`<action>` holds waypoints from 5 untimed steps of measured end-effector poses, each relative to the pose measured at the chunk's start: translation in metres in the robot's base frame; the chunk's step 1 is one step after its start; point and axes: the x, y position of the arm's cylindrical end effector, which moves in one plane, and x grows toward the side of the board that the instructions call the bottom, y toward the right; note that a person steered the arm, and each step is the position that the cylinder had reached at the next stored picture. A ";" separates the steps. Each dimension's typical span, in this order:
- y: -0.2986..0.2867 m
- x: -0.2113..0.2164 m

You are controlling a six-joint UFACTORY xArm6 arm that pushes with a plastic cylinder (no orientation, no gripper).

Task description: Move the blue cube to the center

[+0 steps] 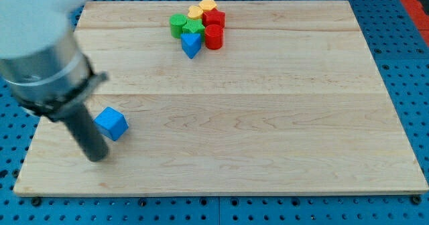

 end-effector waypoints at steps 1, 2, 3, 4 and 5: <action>0.004 -0.043; 0.052 -0.046; 0.080 -0.037; 0.087 -0.069; 0.122 -0.116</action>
